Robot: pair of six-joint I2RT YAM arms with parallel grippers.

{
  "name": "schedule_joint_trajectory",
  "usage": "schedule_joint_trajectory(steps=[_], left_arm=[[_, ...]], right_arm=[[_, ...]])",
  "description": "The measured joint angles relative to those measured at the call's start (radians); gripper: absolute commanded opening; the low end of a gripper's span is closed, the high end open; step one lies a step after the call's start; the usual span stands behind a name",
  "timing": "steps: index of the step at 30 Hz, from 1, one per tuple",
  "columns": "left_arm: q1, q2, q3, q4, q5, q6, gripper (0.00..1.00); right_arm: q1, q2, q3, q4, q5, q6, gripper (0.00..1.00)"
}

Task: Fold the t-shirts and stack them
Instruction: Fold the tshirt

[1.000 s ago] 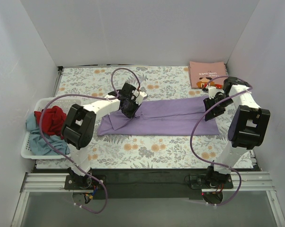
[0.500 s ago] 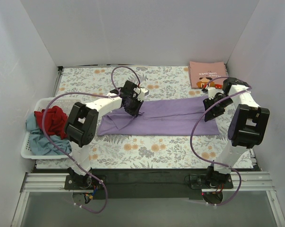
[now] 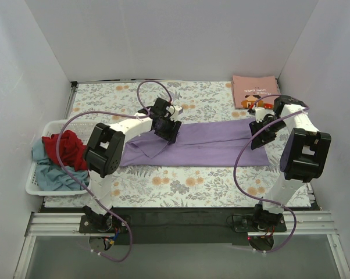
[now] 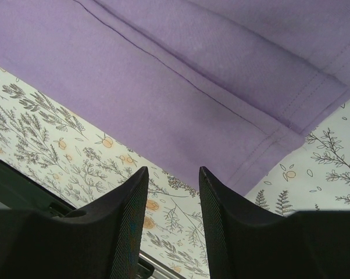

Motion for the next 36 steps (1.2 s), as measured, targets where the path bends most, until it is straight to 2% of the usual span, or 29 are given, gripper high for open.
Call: schedule_joint_trajectory(steps=[3,7,9,10,13,19,23,26,29,32,34,36], left_arm=[[0.007,-0.036,-0.027,0.006,0.032,-0.011,0.55],[0.024,-0.146,-0.071,0.002,0.071,-0.022,0.50],[0.043,-0.216,-0.089,-0.006,0.080,-0.023,0.44],[0.054,-0.249,-0.096,-0.010,0.080,-0.021,0.36],[0.083,-0.323,-0.119,-0.032,0.079,-0.014,0.25],[0.121,-0.344,-0.251,-0.091,0.063,-0.002,0.25],[0.121,-0.318,-0.359,-0.115,0.043,-0.010,0.25],[0.124,-0.280,-0.386,-0.122,0.025,-0.016,0.24],[0.150,-0.252,-0.362,-0.132,0.040,-0.027,0.23],[0.200,-0.172,-0.275,-0.186,0.082,-0.023,0.20],[0.245,-0.080,-0.147,-0.247,0.105,-0.001,0.17],[0.289,0.059,0.055,-0.301,0.105,0.037,0.17]], right_arm=[[0.000,0.000,0.000,0.000,-0.001,0.000,0.47],[0.000,0.000,0.000,0.000,-0.003,0.001,0.46],[0.001,0.000,0.000,0.000,-0.004,0.001,0.44],[0.002,0.000,0.000,0.000,-0.005,0.001,0.43],[0.013,0.000,0.000,0.000,-0.008,0.001,0.36],[0.074,0.042,0.047,0.002,-0.023,0.010,0.35],[0.117,0.094,0.087,0.023,-0.021,0.021,0.35],[0.136,0.133,0.089,0.043,-0.009,0.025,0.34],[0.147,0.151,0.066,0.067,0.013,0.026,0.34],[0.156,0.151,0.031,0.077,0.019,0.026,0.35],[0.163,0.145,0.007,0.074,0.012,0.027,0.37],[0.167,0.125,0.000,0.063,-0.006,0.028,0.38]])
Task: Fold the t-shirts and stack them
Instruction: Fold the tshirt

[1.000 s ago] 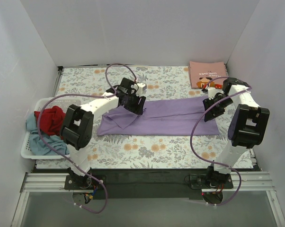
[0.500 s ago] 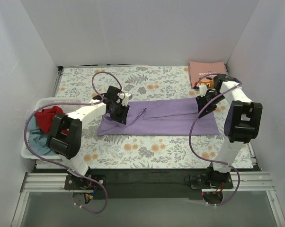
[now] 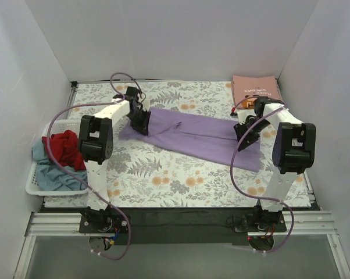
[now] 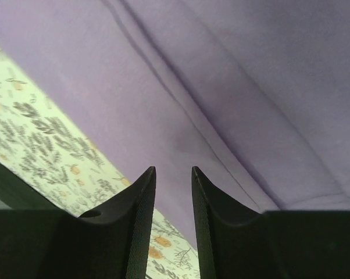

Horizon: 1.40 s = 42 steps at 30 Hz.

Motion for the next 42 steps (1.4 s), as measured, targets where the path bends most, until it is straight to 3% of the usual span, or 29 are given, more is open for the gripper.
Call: schedule_joint_trajectory(steps=[3,5,7,10,19,26,31,37,39,42], left_arm=[[0.045,0.216,0.370,-0.019,-0.033,0.060,0.20],[0.057,0.340,0.593,-0.010,-0.066,0.089,0.29],[0.070,0.413,0.719,0.038,-0.090,0.101,0.34],[0.079,0.372,0.677,0.066,-0.090,0.084,0.39],[0.066,0.024,0.308,0.153,-0.016,-0.016,0.40],[0.064,-0.102,0.158,0.159,0.000,-0.059,0.40],[0.064,-0.128,0.105,0.135,0.000,-0.073,0.41],[0.063,-0.128,0.094,0.109,0.002,-0.076,0.41],[0.059,-0.111,0.116,0.096,0.002,-0.074,0.41],[0.039,-0.055,0.184,0.089,0.007,-0.071,0.41]], right_arm=[[0.001,-0.049,0.027,-0.032,-0.035,0.000,0.39],[0.004,-0.077,0.072,-0.047,-0.050,0.000,0.39],[0.005,-0.096,0.109,-0.046,-0.050,-0.002,0.37],[0.007,-0.092,0.121,-0.042,-0.041,-0.008,0.36],[0.108,0.040,0.002,0.076,0.107,0.002,0.32],[0.227,-0.043,-0.118,0.148,0.239,-0.006,0.22],[0.545,-0.177,-0.297,0.146,0.237,0.003,0.24],[1.077,-0.157,-0.264,0.093,-0.067,0.055,0.32],[1.121,-0.150,-0.205,0.074,-0.143,0.061,0.38],[1.075,-0.158,-0.109,0.057,-0.190,0.071,0.42]])
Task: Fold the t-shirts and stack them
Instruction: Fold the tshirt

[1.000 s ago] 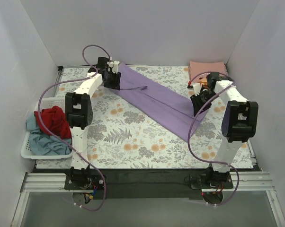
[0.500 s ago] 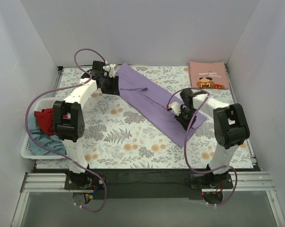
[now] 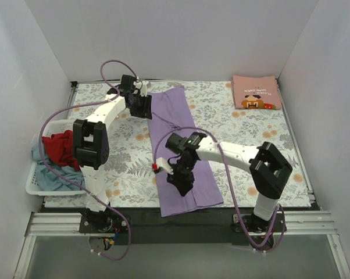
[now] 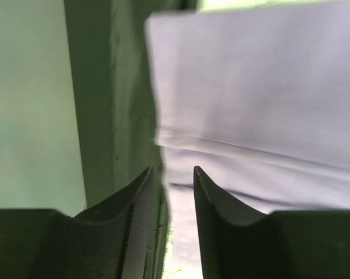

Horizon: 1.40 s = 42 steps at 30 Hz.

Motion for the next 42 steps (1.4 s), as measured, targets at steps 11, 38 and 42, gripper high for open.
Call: schedule_joint_trajectory(steps=[11,38,42], left_arm=[[-0.133,0.293,0.222,-0.008,0.001,0.011,0.38],[-0.141,-0.235,-0.049,0.292,0.177,0.150,0.85],[-0.149,-0.662,-0.369,0.319,0.304,0.247,0.85]], right_arm=[[-0.510,-0.038,0.160,-0.015,-0.040,0.043,0.40],[-0.691,-0.082,0.480,0.066,0.075,0.055,0.59],[-0.658,-0.305,0.338,0.067,0.077,-0.026,0.55]])
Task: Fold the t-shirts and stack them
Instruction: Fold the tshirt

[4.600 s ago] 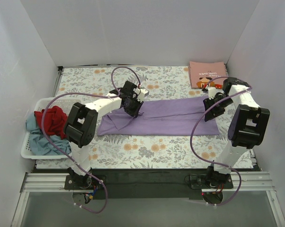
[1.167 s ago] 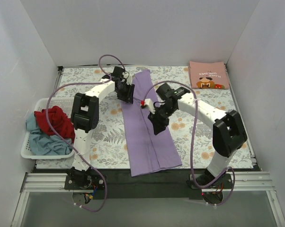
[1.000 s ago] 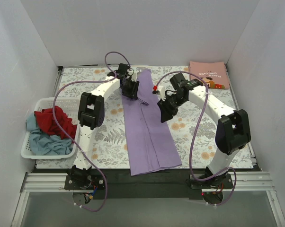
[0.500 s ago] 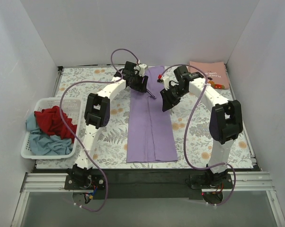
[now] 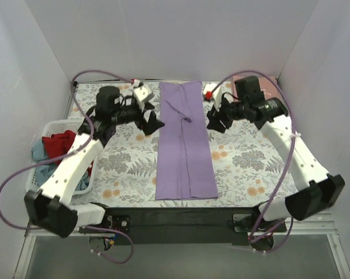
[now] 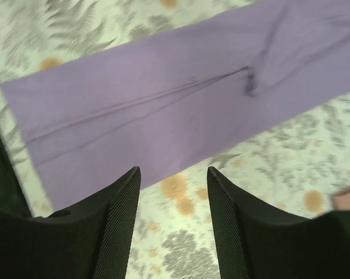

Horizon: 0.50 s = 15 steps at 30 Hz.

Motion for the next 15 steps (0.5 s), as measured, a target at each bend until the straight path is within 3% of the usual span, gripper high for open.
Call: schedule_joint_trajectory(steps=[5,10,15], left_arm=[[-0.020,-0.320,-0.369,-0.078,0.145,0.216,0.81],[-0.037,-0.301,-0.599,-0.276,0.195,0.504,0.68],[-0.092,-0.328,-0.724,-0.353,0.190,0.723,0.65]], right_arm=[[0.180,-0.216,-0.410,0.016,0.015,-0.098,0.54],[0.373,-0.290,-0.803,0.013,0.127,-0.193,0.50],[0.412,-0.365,-0.919,0.035,0.210,-0.283,0.48]])
